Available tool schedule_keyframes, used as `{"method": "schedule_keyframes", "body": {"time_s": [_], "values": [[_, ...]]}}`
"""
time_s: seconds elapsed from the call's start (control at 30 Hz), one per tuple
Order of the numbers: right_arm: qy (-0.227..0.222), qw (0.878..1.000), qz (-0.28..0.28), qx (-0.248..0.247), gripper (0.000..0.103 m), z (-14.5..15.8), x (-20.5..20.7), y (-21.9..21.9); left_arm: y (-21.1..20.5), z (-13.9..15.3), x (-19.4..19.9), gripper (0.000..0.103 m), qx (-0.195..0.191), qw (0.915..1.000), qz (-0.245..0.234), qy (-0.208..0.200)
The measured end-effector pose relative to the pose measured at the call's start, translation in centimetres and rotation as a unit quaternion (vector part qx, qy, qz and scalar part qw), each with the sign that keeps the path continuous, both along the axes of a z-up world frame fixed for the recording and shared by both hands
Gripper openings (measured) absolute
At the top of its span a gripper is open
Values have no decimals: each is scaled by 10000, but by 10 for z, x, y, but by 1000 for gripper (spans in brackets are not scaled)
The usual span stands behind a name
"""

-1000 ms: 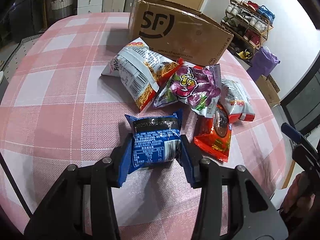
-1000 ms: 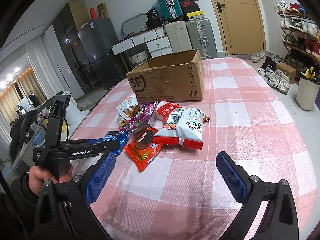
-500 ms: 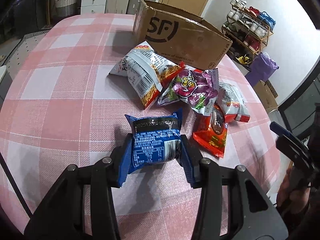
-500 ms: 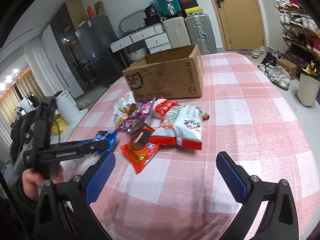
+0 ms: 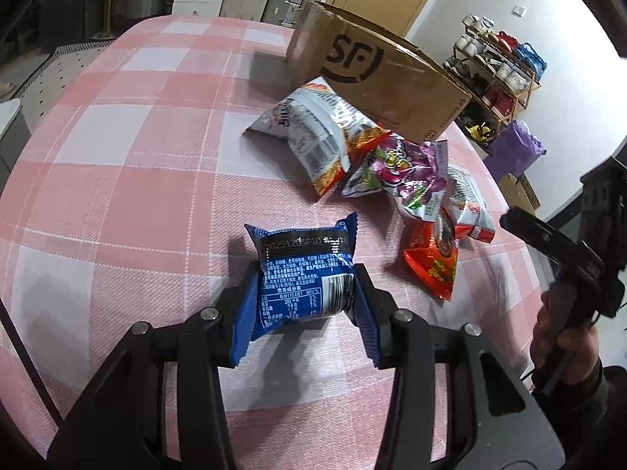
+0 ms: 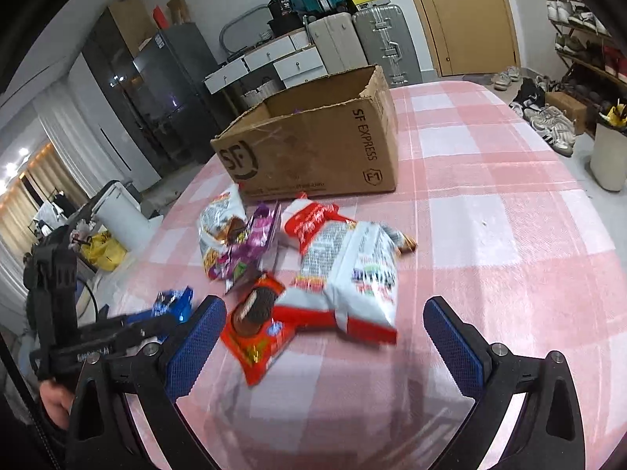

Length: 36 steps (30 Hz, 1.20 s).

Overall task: Organize snacks
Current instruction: 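Grasp the white chip bag with the right gripper while the left gripper holds the blue packet, then carry both packets over the box and open both grippers to drop them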

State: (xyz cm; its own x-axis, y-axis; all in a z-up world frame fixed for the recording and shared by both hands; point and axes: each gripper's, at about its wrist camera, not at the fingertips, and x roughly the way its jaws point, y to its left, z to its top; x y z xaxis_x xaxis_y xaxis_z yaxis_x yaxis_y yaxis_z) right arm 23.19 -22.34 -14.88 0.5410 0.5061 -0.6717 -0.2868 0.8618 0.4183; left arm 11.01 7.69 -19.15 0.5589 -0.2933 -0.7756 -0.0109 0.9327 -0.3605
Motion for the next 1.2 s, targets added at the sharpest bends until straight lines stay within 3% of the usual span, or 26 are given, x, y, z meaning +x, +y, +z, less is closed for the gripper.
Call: {"method": "schedule_keyframes", "body": {"time_s": [0.3, 0.37, 0.47, 0.77, 0.9, 0.97, 1.03, 1.2], "values": [[275, 9981, -172, -519, 102, -19, 39, 18, 13, -2, -3, 42, -86, 9999, 136, -44], [310, 9974, -179, -626, 91, -23, 43, 22, 14, -4, -3, 42, -96, 9998, 157, -49], [404, 9967, -149, -690, 82, -28, 50, 26, 14, -2, -5, 42, -22, 9999, 160, -61], [549, 9929, -33, -1052, 78, -33, 59, 39, 5, 4, -7, 42, 266, 9994, 128, -165], [573, 9934, -42, -990, 74, -33, 61, 36, 1, 9, -10, 42, 330, 9992, 102, -216], [570, 9941, -120, -918, 61, -32, 61, 31, 0, 12, -12, 42, 369, 9990, 95, -244], [598, 9955, -190, -712, 55, -33, 62, 22, -1, 14, -13, 42, 395, 9988, 114, -276], [561, 9972, -230, -427, 53, -32, 55, 10, -4, 20, -17, 42, 469, 9983, 97, -344]]}}
